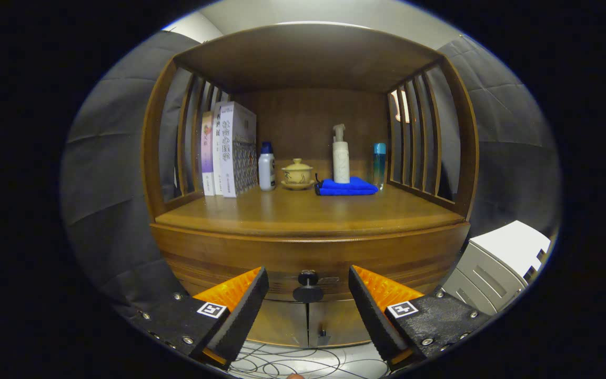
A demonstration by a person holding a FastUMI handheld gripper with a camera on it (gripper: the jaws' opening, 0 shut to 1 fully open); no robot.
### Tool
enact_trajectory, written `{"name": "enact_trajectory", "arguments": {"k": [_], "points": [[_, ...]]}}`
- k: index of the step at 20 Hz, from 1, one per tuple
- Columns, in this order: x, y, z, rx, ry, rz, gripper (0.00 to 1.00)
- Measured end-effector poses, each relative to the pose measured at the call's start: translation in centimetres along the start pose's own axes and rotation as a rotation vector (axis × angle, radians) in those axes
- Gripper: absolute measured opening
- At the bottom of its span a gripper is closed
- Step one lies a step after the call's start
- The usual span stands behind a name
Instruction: Pull open the drawer, take out the items inside it, and place them on the countertop above the cabinet.
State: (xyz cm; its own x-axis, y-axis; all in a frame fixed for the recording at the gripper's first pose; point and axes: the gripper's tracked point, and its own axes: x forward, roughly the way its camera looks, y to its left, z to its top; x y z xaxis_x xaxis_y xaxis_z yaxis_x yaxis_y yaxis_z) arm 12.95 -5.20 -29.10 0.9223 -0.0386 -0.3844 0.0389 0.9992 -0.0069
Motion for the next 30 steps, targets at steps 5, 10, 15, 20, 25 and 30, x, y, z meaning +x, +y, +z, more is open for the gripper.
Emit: {"name": "enact_trajectory", "arguments": {"k": [5, 10, 15, 20, 25, 30], "points": [[2.9, 0.4, -3.3, -0.061, 0.092, 0.019, 0.95], [4.1, 0.1, -4.5, -0.073, 0.105, 0.012, 0.89], [5.1, 0.2, -5.1, -0.039, 0.108, 0.031, 0.62], [5.4, 0.1, -5.2, -0.055, 0.043, 0.02, 0.45], [5.3, 0.0, -5.1, -0.031, 0.032, -0.001, 0.36], [3.2, 0.0, -5.7, -0.01, 0.038, 0.004, 0.34]]}}
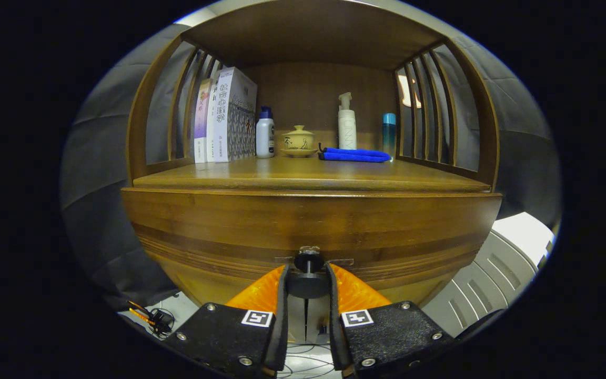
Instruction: Pull open the drawer, take out the items inside it, and place them on the countertop above the cabinet.
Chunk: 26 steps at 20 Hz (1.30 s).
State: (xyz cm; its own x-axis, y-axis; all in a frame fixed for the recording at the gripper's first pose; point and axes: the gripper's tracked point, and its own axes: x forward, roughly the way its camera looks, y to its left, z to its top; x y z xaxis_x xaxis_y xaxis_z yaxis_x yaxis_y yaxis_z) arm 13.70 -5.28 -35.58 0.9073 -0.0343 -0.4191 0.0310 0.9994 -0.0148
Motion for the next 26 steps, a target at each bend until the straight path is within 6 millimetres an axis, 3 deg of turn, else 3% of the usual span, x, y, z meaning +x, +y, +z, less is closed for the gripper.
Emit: {"name": "enact_trajectory", "arguments": {"k": [16, 26], "points": [[-11.5, -0.1, -3.5, -0.035, 0.012, 0.039, 0.34], [-15.8, 0.9, -5.0, -0.095, 0.023, 0.087, 0.34]]}}
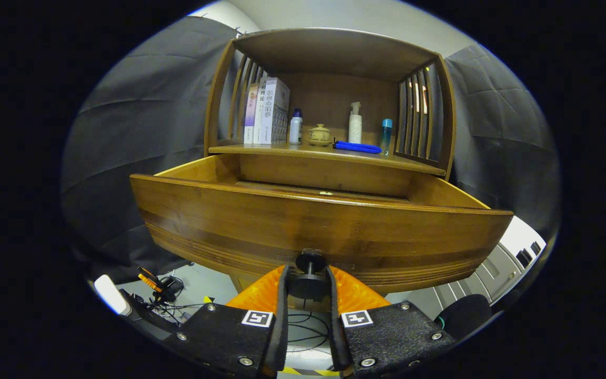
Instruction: Pull open the drawer, take out the items inside it, and place them on the countertop above the cabinet.
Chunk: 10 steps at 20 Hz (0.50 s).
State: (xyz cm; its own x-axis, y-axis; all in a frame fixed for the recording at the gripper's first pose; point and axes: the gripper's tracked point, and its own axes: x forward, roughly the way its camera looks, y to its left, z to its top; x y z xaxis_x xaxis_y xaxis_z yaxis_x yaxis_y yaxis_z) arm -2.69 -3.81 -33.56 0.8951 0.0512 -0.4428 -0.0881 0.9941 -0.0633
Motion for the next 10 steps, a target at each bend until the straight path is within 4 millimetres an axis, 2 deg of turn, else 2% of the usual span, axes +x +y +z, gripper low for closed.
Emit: {"name": "enact_trajectory", "arguments": {"k": [4, 7, 8, 10], "points": [[-0.4, 0.5, -0.1, -0.013, -0.003, 0.018, 0.34], [-0.8, 0.9, -0.4, 0.008, 0.01, 0.071, 0.45], [-1.2, 1.1, 0.2, 0.027, -0.005, 0.091, 0.58], [-2.6, 2.1, 2.7, 0.071, -0.074, 0.149, 0.83]]}}
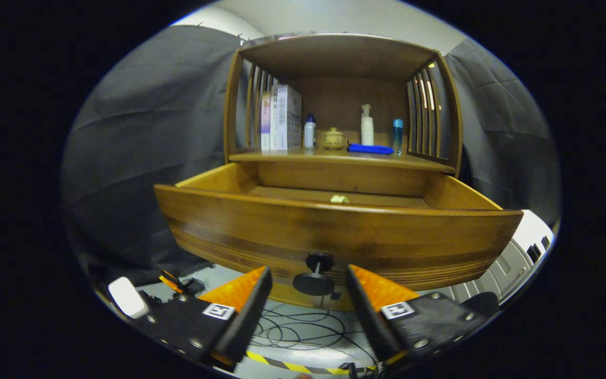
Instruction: Pull open the drawer, take out the items inside it, and place them on the countertop above the cabinet.
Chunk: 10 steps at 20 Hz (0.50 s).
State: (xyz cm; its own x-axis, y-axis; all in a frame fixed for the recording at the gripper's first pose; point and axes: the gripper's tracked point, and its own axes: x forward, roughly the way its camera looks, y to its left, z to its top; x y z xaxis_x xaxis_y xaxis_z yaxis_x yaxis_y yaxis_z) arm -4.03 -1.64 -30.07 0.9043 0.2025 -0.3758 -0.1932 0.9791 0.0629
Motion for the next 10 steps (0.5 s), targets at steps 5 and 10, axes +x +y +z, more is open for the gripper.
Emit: {"name": "enact_trajectory", "arguments": {"k": [5, 10], "points": [[-2.0, 0.9, 7.7, -0.076, -0.099, 0.034, 0.97], [0.4, 0.5, 14.0, -0.069, -0.036, -0.027, 0.96]]}}
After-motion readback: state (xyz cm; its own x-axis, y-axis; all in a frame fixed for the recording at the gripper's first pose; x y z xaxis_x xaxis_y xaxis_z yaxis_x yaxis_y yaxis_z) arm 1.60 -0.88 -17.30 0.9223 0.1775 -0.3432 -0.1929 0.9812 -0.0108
